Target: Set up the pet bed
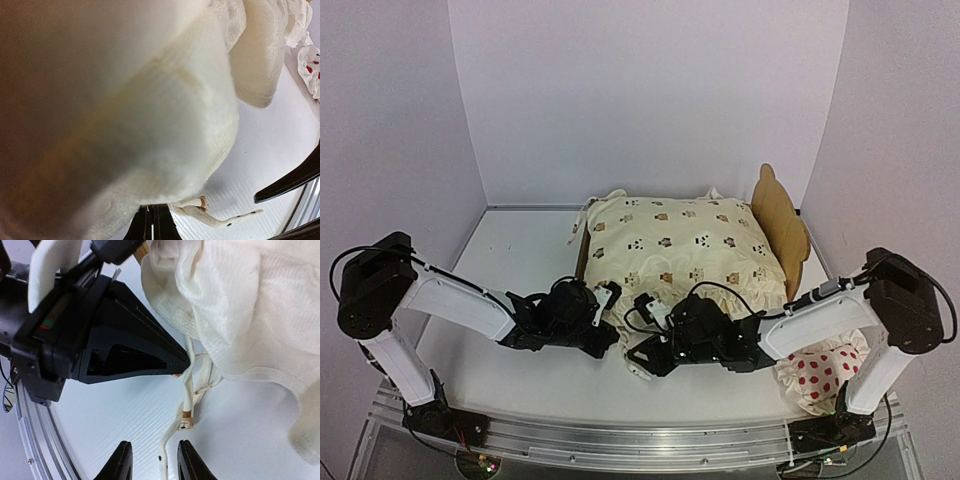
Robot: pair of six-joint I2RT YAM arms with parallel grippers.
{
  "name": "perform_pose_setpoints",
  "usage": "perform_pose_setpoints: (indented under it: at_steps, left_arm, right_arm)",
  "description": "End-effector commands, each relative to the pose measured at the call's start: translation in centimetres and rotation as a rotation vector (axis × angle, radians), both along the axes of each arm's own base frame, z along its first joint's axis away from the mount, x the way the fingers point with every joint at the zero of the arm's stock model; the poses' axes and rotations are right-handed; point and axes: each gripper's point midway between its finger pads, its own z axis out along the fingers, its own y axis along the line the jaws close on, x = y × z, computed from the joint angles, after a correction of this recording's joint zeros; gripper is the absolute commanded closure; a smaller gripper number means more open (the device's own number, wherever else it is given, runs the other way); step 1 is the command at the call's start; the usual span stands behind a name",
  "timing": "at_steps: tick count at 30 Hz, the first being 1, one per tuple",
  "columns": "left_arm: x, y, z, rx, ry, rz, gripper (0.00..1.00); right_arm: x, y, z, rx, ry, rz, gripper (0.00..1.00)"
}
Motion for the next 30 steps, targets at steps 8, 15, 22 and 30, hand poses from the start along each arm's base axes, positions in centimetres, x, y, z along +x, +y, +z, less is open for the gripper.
perform_pose_setpoints:
  at_steps: [8, 15, 22, 30]
  left_arm:
    - [0.1, -1.0, 0.1, -0.035, -0.011, -0.051, 1.00]
    - [0.0, -1.0, -0.1, -0.030, -0.005, -0.057, 1.00]
    - [0.0, -1.2, -0.2, -0.026, -0.002, -0.065, 1.00]
    - [0.1, -1.3, 0.0, -0.032, -0.002, -0.069, 1.00]
  right_arm:
    - [4.5, -0.7, -2.7, -0.107, -0.001, -0.082, 0.76]
    - [5.6, 0.8, -3.7, -0.093, 0.044, -0.084, 0.77]
    - [5.7, 1.6, -3.9, -0.070, 0.066, -0.081, 0.76]
    - [5.9, 2.1, -4.2, -0.032, 0.084, -0.099, 0.72]
